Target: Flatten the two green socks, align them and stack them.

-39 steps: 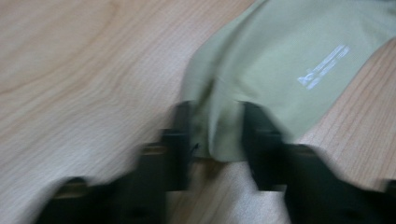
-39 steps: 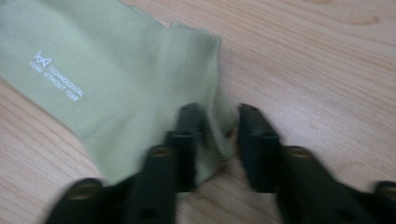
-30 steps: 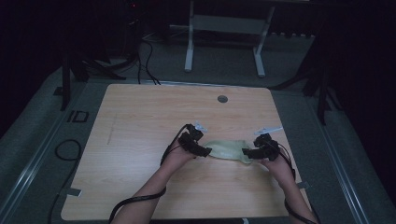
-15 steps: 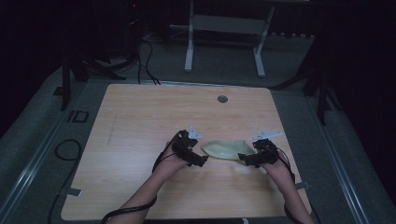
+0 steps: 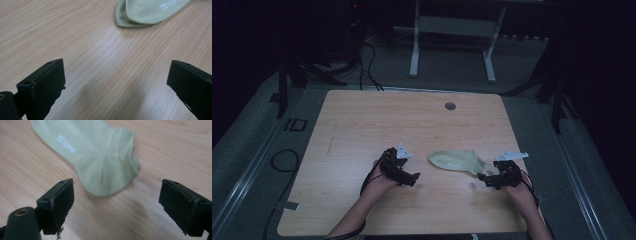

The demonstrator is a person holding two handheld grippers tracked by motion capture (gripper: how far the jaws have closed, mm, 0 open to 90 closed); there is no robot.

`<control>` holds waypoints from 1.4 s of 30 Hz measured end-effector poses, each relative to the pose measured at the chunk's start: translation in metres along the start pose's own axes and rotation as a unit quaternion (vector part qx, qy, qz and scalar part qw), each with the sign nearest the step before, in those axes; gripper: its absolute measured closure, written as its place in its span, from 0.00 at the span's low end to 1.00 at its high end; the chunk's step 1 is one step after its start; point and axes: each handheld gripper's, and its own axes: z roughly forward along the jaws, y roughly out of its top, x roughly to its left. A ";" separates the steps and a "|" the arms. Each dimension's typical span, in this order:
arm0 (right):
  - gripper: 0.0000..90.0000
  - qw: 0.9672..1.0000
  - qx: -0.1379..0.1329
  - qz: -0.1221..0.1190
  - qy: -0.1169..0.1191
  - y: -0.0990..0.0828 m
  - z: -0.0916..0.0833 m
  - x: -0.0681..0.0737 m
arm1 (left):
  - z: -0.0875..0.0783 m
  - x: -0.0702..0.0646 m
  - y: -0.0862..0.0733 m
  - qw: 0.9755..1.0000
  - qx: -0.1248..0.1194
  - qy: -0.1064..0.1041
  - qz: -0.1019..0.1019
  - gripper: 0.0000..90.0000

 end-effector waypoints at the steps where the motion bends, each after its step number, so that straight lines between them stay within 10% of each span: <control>1: 0.14 1.000 0.000 0.001 -0.001 -0.003 -0.001 0.000 | -0.002 0.001 -0.003 1.000 -0.002 -0.001 -0.002 0.02; 42: 0.14 0.997 -0.032 0.014 -0.066 -0.063 -0.038 0.007 | -0.042 0.021 -0.060 0.999 -0.006 0.039 -0.038 0.01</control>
